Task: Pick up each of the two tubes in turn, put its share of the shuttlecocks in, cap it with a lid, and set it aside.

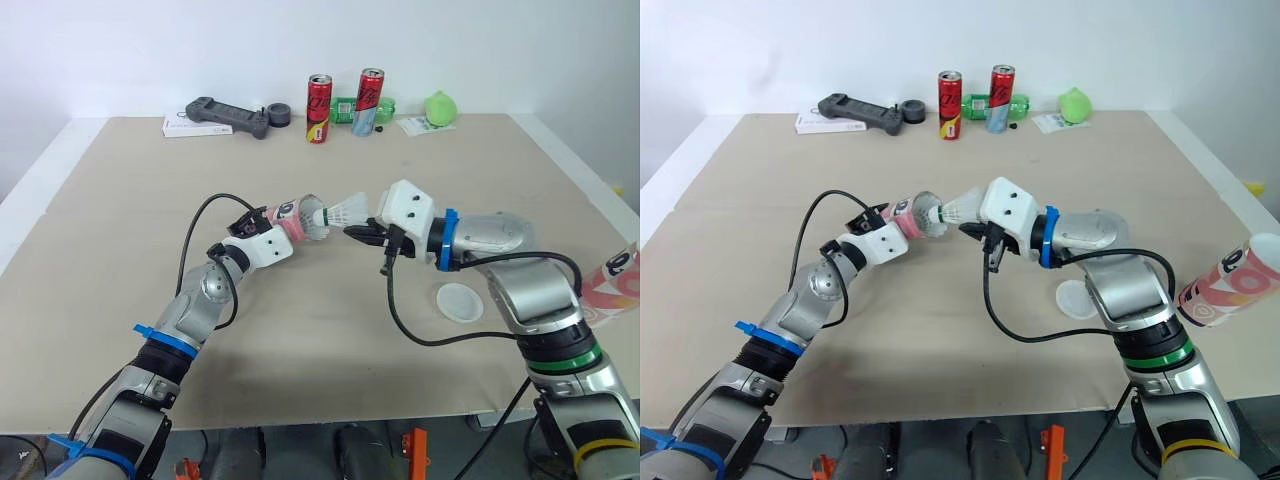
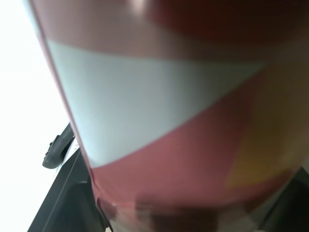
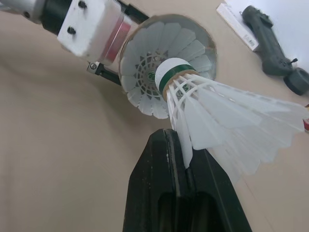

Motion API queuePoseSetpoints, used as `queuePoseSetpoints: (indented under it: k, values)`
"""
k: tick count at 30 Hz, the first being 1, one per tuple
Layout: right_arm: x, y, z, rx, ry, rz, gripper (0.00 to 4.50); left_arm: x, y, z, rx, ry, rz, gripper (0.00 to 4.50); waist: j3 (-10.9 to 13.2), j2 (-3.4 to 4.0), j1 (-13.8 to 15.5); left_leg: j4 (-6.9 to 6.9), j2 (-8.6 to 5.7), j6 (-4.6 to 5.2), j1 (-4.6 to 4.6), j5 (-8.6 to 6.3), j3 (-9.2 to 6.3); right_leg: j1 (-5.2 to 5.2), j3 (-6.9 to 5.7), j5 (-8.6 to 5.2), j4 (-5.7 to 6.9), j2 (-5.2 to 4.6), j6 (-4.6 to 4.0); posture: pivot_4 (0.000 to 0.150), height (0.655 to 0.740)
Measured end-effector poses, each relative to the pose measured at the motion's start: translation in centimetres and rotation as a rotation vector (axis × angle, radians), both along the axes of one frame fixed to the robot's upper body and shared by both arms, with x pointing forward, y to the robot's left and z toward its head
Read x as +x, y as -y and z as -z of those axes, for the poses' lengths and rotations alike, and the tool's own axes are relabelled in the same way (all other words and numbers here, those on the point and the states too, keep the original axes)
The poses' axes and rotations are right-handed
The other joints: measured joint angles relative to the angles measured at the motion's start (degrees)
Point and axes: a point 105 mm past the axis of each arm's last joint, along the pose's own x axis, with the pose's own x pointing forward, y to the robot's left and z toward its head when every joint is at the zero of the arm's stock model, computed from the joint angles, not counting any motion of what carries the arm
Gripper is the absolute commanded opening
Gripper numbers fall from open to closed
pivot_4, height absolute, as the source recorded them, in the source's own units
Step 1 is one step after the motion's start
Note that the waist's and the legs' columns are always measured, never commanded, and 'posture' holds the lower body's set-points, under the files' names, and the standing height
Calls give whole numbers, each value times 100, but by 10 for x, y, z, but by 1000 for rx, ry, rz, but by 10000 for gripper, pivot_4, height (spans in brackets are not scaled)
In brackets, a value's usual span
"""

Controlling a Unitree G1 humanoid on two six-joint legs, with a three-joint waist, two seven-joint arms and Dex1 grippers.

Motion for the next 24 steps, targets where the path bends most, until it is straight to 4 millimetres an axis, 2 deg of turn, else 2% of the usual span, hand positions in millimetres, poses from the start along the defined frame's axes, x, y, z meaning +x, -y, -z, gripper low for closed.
queuePoseSetpoints:
  k: [3, 7, 9, 11, 12, 16, 18, 19, 20, 24]
  values:
    - [7, -10, 3, -19, 7, -5, 1218, 0, 2, 0, 0, 0, 5, 29843, 0, 0, -2, 0, 0, 0, 0, 0, 0, -1, 0, 0, 0, 0, 0, 1500, 7400]
    - [9, -37, 5, -44, 33, -70, 1218, -1, 4, 1, 0, -2, 11, 29843, 0, 0, -2, -2, 1, 0, -1, 0, -2, 0, -1, -1, 1, 2, -1, 1500, 7400]
    - [10, -40, 5, -43, 39, -78, 1218, -1, 4, 1, 0, -1, 13, 29843, 0, 0, 0, -2, -1, 0, -3, 0, -2, 1, -1, -1, 0, 1, -1, 1500, 7400]
    - [10, -42, 5, -43, 34, -87, 6786, -1, 4, 1, 1, -1, 11, 29843, 0, 0, 3, -1, -2, 0, -4, 0, -2, 1, -1, -1, 0, 0, -1, 1500, 7400]
    - [10, -43, 4, -41, 36, -91, 7650, -1, 4, 1, 1, -1, 11, 29843, 0, 0, 2, -1, -1, 0, -4, 0, -2, 1, -1, -1, 0, 0, -1, 1500, 7400]
    - [10, -40, -9, -11, 42, -96, 26666, -1, 4, 1, 2, 0, 12, 29843, 0, 0, 5, -1, 0, 0, -3, 0, -4, 1, -3, -1, 1, 1, 0, 1500, 7400]
    - [8, -36, -15, 1, 38, -94, 32483, -1, 4, 1, 2, 0, 12, 29843, 0, 0, 5, -1, -1, -1, -3, 0, -4, 1, -3, -1, 0, 0, 0, 1500, 7400]
    - [7, -34, -18, 11, 35, -96, 37921, -1, 4, 1, 2, 0, 12, 29843, 0, 0, 5, -1, -1, -1, -3, 0, -4, 0, -3, -1, 0, 0, -1, 1500, 7400]
    - [4, -34, -21, 22, 28, -113, 40065, -1, 4, 1, 2, 0, 11, 29843, 0, 0, 5, -2, -1, 0, -3, 0, -4, 0, -3, -1, 1, 1, -1, 1500, 7400]
    - [-9, -31, -37, 76, 5, -168, 40065, -1, 4, 0, 0, 0, 12, 29843, 0, 0, 5, -3, -1, -1, -3, 0, -5, 2, -3, -1, 0, 0, -2, 1500, 7400]
